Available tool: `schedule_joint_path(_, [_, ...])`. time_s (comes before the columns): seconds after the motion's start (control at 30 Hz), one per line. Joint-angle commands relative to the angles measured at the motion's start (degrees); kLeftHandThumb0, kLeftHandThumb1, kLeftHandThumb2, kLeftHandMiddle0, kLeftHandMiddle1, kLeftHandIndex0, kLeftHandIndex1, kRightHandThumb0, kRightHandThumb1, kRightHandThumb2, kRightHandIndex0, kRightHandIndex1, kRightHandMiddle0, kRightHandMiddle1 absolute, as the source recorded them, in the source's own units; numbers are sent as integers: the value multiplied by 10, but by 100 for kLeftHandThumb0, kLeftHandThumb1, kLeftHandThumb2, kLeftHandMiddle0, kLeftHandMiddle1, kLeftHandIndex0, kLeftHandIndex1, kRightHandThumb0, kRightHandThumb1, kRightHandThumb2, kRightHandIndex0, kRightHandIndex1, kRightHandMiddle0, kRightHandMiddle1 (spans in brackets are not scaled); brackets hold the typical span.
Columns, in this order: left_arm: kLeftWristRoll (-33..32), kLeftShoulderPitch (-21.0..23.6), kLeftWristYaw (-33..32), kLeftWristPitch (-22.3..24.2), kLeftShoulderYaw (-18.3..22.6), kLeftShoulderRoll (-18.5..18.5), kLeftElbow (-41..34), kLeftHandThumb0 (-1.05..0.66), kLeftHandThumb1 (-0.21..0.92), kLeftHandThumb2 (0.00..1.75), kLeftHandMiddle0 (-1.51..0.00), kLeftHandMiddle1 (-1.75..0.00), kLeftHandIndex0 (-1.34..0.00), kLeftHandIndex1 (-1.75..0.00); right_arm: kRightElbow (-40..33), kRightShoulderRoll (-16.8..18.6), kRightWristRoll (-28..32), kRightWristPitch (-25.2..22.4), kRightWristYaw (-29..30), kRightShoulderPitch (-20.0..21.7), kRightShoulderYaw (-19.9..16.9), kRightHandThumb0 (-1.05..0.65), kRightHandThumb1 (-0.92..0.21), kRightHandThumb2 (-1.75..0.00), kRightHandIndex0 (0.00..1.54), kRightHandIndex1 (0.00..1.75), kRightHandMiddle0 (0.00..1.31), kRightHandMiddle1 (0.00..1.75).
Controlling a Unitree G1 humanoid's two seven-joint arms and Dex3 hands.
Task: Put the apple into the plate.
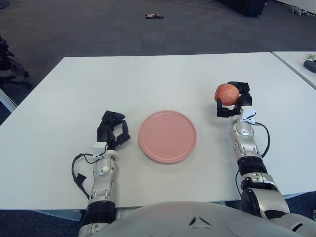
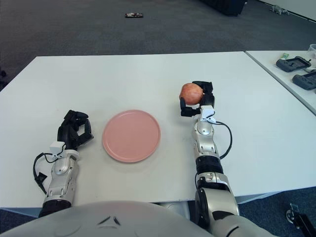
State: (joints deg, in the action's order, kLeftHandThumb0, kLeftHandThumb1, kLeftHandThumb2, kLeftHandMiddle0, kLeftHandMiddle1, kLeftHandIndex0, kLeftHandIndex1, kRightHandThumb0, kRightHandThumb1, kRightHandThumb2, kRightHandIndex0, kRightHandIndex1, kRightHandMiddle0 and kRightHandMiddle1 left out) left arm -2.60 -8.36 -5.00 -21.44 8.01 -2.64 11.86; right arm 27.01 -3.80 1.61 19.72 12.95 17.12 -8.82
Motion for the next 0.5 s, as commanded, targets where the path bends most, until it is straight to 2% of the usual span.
schedule_joint_path(0.0, [5,2,-1,-1,-1,4,-1,-44,43,119,-116,-175,-52,-175,-83,32,38,15,-35,-14,16,0,7,-172,94,164,67,175])
schedule_joint_path(0.07, [5,3,1,0,-1,5,-1,-44,43,118,-114,-175,-52,-175,-113,46,56,25,-61,-24,27,0,7,-172,94,163,67,175])
schedule_joint_path(0.2, [6,4,1,0,-1,5,0,-44,44,118,-114,-175,-51,-175,-126,53,74,53,-112,-31,41,0,9,-174,96,161,69,175])
schedule_joint_path(0.3, [-1,4,5,7,-2,3,-4,-44,44,117,-114,-175,-51,-175,-134,54,57,96,-144,-35,64,0,10,-174,97,160,70,175])
schedule_joint_path(0.43, [-4,3,5,11,-2,2,-6,-43,45,116,-114,-175,-50,-175,-132,49,41,126,-165,-38,76,0,11,-175,98,160,70,175])
schedule_joint_path(0.47, [-3,3,4,15,-2,3,-6,-43,45,116,-114,-175,-50,-175,-143,47,25,137,-171,-47,89,0,11,-175,98,160,70,175])
